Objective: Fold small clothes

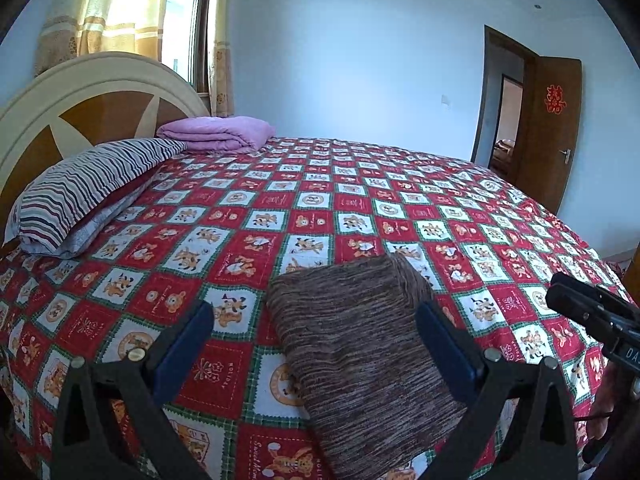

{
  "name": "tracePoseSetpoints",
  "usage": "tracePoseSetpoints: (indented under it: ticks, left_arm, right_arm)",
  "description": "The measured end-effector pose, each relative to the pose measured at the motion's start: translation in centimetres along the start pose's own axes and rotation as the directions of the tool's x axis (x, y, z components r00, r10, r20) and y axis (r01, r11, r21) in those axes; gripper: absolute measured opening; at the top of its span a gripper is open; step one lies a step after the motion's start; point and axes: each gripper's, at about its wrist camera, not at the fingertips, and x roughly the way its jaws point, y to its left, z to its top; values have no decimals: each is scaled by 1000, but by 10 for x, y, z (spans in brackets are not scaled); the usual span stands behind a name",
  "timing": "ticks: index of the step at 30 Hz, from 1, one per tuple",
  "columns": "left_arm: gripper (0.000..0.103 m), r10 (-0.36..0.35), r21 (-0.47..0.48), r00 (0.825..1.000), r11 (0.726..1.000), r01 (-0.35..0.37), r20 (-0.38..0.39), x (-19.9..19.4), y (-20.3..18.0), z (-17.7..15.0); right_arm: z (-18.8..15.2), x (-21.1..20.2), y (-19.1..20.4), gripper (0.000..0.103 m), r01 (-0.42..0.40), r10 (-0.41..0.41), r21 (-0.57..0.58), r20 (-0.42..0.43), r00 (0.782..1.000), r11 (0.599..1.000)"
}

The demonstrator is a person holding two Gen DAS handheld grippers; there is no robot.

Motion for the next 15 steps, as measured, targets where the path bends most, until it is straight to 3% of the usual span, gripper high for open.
tracePoseSetpoints:
  ticks: [15]
  left_arm:
    - [103, 2, 9, 1000, 1000, -2, -14, 5, -3, -4]
  right_arm:
    - [-4, 3, -2, 53, -3, 3, 7, -8, 1000, 1000]
